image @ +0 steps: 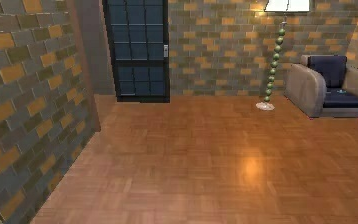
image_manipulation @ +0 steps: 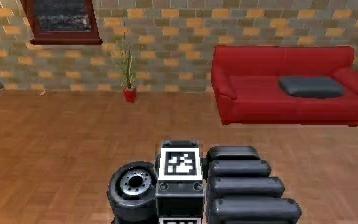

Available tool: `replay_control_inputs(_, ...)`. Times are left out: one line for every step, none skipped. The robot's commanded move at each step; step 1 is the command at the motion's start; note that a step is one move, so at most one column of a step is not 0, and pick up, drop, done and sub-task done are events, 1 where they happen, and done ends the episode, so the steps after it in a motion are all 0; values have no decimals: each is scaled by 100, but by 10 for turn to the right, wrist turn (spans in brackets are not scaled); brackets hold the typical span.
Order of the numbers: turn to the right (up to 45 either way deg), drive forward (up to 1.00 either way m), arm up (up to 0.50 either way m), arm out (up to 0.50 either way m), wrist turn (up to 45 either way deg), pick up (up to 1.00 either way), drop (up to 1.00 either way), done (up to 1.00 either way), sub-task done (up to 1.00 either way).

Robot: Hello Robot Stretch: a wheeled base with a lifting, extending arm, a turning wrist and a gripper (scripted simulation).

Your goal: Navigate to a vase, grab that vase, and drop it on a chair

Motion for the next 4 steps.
replay_control_inputs(0, 60, 0, 0, 0, 0, 0, 0, 0)
replay_control_inputs(-150, 0, 0, 0, 0, 0, 0, 0, 0)
replay_control_inputs(0, 100, 0, 0, 0, 0, 0, 0, 0)
replay_control_inputs(0, 100, 0, 0, 0, 0, 0, 0, 0)
